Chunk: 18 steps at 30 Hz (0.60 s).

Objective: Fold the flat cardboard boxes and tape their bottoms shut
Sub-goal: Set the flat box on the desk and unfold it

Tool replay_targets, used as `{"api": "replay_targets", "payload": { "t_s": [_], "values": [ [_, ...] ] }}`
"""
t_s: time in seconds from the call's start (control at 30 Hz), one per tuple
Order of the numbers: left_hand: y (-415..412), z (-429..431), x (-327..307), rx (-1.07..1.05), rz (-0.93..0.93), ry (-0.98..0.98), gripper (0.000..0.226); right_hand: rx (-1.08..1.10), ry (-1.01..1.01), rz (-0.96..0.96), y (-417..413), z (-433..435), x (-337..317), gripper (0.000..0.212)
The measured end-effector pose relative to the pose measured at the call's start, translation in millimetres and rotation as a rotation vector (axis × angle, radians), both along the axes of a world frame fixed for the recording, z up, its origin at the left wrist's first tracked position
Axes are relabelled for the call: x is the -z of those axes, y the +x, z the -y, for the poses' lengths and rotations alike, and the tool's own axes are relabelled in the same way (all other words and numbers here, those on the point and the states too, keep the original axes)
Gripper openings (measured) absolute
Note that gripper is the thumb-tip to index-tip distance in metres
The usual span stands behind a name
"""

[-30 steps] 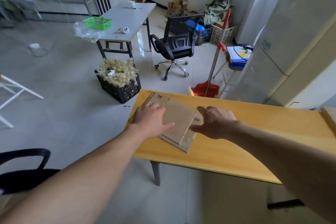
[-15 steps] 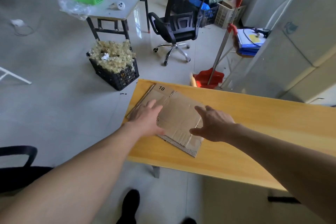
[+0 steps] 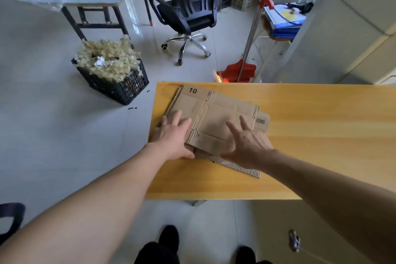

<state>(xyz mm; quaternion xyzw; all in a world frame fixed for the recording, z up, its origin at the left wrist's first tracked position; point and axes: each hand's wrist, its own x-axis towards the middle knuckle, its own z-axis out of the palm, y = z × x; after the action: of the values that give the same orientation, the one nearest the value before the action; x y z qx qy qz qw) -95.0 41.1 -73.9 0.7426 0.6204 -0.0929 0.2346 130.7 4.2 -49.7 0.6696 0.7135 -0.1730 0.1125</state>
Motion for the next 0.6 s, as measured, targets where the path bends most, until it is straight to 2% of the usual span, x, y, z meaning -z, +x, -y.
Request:
{"api": "replay_targets", "payload": {
  "t_s": [0.2,0.3,0.4,0.5,0.6],
  "values": [
    [-5,5,6,0.004,0.045,0.07,0.111,0.177,0.006,-0.065,-10,5,3,0.102],
    [-7,6,-2,-0.058,0.123,0.109,0.105,0.239,0.027,-0.171,-13,5,-2,0.109],
    [-1,9,-15,0.005,0.118,0.166,0.093,0.232,-0.029,-0.289,-16,11,-7,0.117],
    [10,12,-26,0.09,0.055,0.118,0.097,0.19,-0.065,-0.19,-14,17,-6,0.117],
    [15,7,-27,0.03,0.061,0.045,0.101,0.282,-0.064,-0.055,-4,12,-5,0.11]
  ]
}}
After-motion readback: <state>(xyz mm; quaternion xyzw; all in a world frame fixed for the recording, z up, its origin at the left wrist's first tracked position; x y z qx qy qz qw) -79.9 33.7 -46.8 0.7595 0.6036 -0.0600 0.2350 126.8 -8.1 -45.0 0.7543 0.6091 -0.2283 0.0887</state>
